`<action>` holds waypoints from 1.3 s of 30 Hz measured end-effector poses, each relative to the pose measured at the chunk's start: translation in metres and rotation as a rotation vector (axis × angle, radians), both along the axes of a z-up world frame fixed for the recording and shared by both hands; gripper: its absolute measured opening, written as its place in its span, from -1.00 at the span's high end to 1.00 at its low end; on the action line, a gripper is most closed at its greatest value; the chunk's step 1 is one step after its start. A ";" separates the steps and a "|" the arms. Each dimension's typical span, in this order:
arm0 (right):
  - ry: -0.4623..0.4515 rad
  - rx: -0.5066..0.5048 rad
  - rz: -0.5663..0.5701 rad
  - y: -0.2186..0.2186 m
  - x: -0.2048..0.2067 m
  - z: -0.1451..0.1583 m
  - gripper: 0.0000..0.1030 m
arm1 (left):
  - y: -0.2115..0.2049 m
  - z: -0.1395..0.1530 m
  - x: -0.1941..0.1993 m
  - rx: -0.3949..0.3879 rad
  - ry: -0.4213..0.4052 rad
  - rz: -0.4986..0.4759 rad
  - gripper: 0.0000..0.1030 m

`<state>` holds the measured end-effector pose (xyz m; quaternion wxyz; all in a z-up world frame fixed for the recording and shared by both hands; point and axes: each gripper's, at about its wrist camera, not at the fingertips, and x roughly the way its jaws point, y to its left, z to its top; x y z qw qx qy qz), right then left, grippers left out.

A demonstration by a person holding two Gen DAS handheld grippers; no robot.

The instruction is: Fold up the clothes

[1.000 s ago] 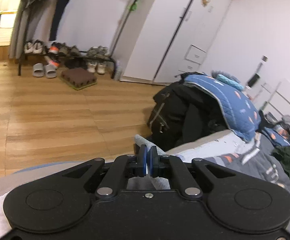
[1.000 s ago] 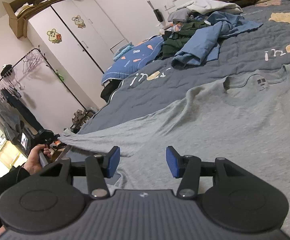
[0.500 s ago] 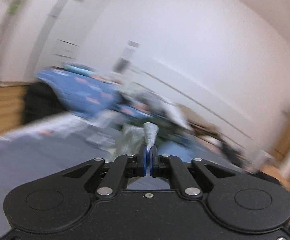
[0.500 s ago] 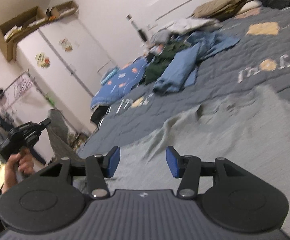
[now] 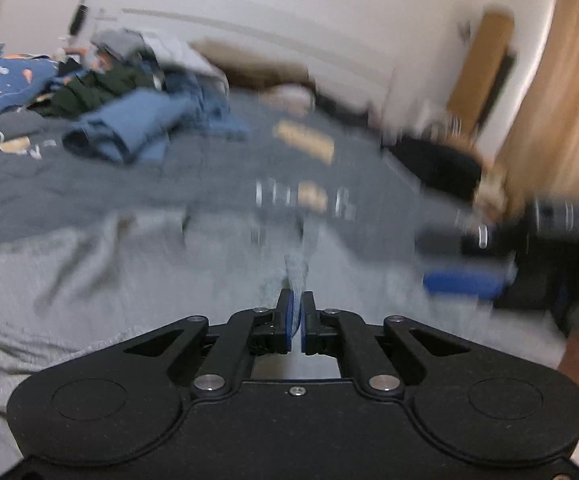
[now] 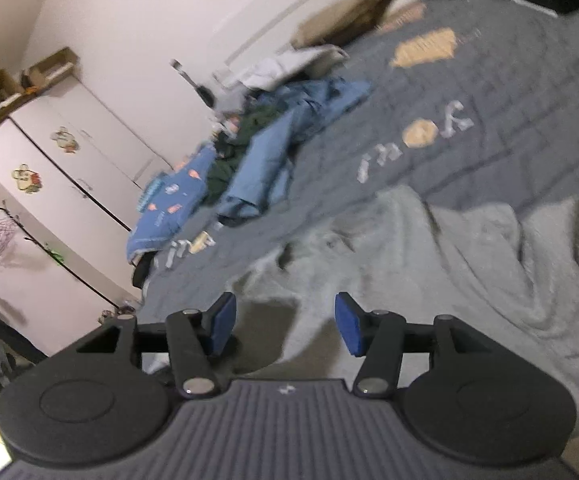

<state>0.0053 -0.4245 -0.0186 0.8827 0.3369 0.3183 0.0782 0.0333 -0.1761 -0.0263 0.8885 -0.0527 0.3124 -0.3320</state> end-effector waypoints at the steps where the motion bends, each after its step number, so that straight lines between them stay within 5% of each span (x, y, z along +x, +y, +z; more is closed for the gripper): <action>1: 0.021 0.000 -0.003 -0.002 0.001 -0.004 -0.05 | -0.003 -0.006 -0.005 0.032 0.008 -0.020 0.75; 2: 0.032 -0.001 -0.004 -0.003 0.002 -0.008 -0.05 | -0.006 -0.012 -0.010 0.062 0.015 -0.040 0.66; 4: 0.044 -0.009 -0.001 -0.005 0.002 -0.013 -0.05 | 0.002 -0.010 -0.021 0.071 0.006 -0.059 -0.05; 6: 0.057 -0.011 0.014 -0.004 0.003 -0.017 -0.05 | 0.017 -0.005 -0.033 0.068 -0.012 -0.070 -0.19; 10: 0.084 -0.040 0.053 0.007 0.009 -0.026 -0.06 | 0.047 0.007 -0.048 0.068 -0.049 -0.037 -0.22; 18: 0.155 -0.028 0.139 0.037 0.026 -0.058 -0.06 | 0.099 0.004 -0.032 -0.013 0.020 0.137 -0.24; 24: 0.210 -0.080 0.135 0.044 0.033 -0.074 -0.06 | 0.104 0.007 -0.033 -0.004 0.019 0.149 -0.24; 34: 0.184 -0.010 0.151 0.055 0.043 -0.088 -0.05 | 0.113 0.008 -0.034 -0.006 0.024 0.184 -0.26; 36: 0.172 0.002 0.162 0.057 0.043 -0.086 0.04 | 0.114 0.009 -0.033 -0.004 0.022 0.190 -0.27; 39: 0.154 0.017 0.174 0.061 0.042 -0.083 0.67 | 0.117 0.011 -0.032 0.000 0.020 0.200 -0.31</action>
